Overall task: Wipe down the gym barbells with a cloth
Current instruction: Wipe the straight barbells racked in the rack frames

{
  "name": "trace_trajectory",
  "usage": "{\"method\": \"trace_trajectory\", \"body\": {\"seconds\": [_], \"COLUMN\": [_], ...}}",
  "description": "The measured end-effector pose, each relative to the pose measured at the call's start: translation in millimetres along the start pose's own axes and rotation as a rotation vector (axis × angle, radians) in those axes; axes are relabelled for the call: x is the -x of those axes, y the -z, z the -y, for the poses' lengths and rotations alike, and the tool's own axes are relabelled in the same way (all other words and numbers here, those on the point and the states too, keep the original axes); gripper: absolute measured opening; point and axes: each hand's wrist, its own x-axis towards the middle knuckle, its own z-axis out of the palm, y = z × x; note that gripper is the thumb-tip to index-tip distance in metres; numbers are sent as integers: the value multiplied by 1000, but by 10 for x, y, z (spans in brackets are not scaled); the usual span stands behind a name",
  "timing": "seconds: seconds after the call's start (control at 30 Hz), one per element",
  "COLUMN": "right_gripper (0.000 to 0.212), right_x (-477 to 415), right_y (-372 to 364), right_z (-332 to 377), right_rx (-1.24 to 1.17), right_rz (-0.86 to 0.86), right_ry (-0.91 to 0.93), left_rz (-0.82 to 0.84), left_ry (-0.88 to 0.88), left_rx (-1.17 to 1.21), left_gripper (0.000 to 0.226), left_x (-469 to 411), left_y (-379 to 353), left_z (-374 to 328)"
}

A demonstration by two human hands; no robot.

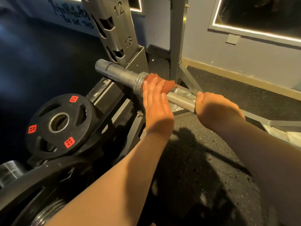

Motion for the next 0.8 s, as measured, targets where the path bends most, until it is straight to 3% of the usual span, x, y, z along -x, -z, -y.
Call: {"method": "trace_trajectory", "body": {"seconds": [0.13,0.33,0.5,0.67,0.8], "right_gripper": [37,36,39,37,43], "right_x": [-117,-101,-134,-151,-130], "right_y": [80,158,67,88,93], "right_z": [16,30,-37,-24,-28], "right_rx": [-139,-268,-305,-339,-350], "right_rz": [167,179,73,51,29], "right_ry": [-115,-186,-177,-189,-172], "left_rz": [76,118,10,150,70], "left_ry": [-6,-132,7,-229,-160], "left_rx": [31,-60,-25,-106,-105], "left_gripper": [47,44,47,46,47], "left_x": [217,-38,177,233,21], "left_y": [-102,171,-118,-101,64], "left_z": [-139,96,-140,-68,81]}}
